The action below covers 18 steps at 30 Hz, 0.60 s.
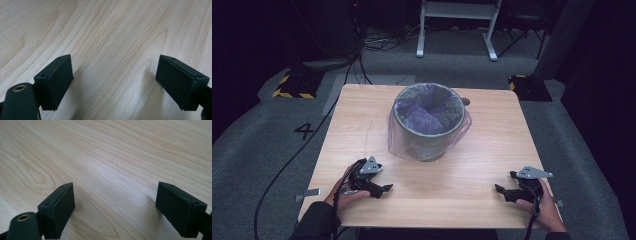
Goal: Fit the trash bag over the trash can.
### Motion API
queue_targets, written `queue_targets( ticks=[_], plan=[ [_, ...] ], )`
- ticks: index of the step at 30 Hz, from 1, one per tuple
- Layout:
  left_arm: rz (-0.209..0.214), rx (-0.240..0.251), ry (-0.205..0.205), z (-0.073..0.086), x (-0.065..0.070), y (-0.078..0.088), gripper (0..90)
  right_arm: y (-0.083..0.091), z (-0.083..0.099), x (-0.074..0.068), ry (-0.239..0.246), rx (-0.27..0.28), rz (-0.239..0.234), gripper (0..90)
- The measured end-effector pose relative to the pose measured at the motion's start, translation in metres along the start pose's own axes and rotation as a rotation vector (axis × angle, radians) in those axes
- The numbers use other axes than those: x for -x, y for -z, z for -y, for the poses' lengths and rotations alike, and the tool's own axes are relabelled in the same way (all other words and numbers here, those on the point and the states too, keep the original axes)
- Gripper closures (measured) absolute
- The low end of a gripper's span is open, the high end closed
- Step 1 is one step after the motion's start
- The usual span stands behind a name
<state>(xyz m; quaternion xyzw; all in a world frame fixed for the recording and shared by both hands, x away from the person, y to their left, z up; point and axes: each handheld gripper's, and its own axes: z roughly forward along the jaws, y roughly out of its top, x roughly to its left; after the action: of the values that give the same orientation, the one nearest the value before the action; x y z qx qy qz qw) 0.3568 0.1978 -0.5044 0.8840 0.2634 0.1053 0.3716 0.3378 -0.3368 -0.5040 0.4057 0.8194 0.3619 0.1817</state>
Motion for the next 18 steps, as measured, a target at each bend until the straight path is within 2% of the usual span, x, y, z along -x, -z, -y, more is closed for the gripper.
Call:
queue_targets(
  ticks=[18],
  plan=[
    [-0.003, -0.003, -0.003, -0.0004, -0.0003, -0.0001, 13.8, -0.0005, -0.0004, 0.0006, -0.001, -0.003, 0.001, 14.6]
  ],
)
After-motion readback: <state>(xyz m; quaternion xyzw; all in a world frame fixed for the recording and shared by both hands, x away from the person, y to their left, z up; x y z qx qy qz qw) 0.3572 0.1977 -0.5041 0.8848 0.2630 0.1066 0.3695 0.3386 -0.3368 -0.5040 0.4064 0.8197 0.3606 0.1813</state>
